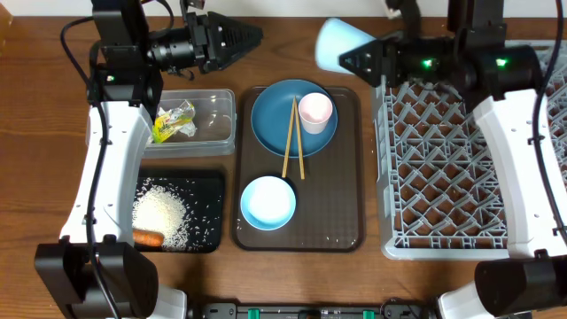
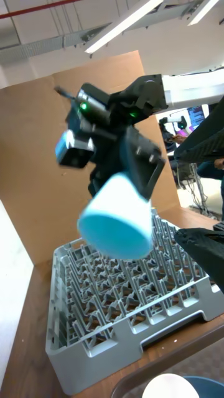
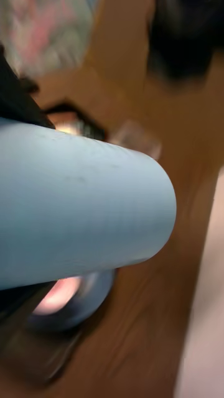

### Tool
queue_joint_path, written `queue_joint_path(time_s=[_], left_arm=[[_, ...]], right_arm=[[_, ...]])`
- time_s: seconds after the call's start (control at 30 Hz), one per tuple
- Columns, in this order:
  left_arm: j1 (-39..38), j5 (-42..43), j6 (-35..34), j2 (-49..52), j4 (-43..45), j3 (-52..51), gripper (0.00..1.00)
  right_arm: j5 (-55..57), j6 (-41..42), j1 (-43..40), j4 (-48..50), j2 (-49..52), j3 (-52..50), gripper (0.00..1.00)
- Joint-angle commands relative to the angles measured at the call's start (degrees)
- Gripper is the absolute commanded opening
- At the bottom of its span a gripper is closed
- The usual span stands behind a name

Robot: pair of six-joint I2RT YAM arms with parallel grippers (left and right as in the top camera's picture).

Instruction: Sort waste into correct bins and load items into the dishwasher rack

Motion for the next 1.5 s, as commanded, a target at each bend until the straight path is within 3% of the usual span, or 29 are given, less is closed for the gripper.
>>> queue_joint_path(time_s=[0.0, 0.53, 1.0, 1.47], left_arm=[[0.1, -0.2, 1.0, 0.3, 0.2, -0.2, 0.37], [0.1, -1.7, 1.0, 0.5, 0.2, -0.2, 0.37], [0.1, -1.7, 1.0, 0.5, -2.4, -0.2, 0.37], [0.1, -1.7, 1.0, 0.5, -2.4, -0.2, 0.38]], right_arm=[[17.5, -0.5, -2.2, -3.6, 0.0, 1.1, 0.33], [47.6, -0.5, -11.8, -26.9, 0.1, 9.4, 0.33], [40.0, -0.1, -17.2, -36.9, 10.0, 9.4, 0.29], [38.9, -0.1, -14.9, -35.7, 16.0, 9.3, 0.25]])
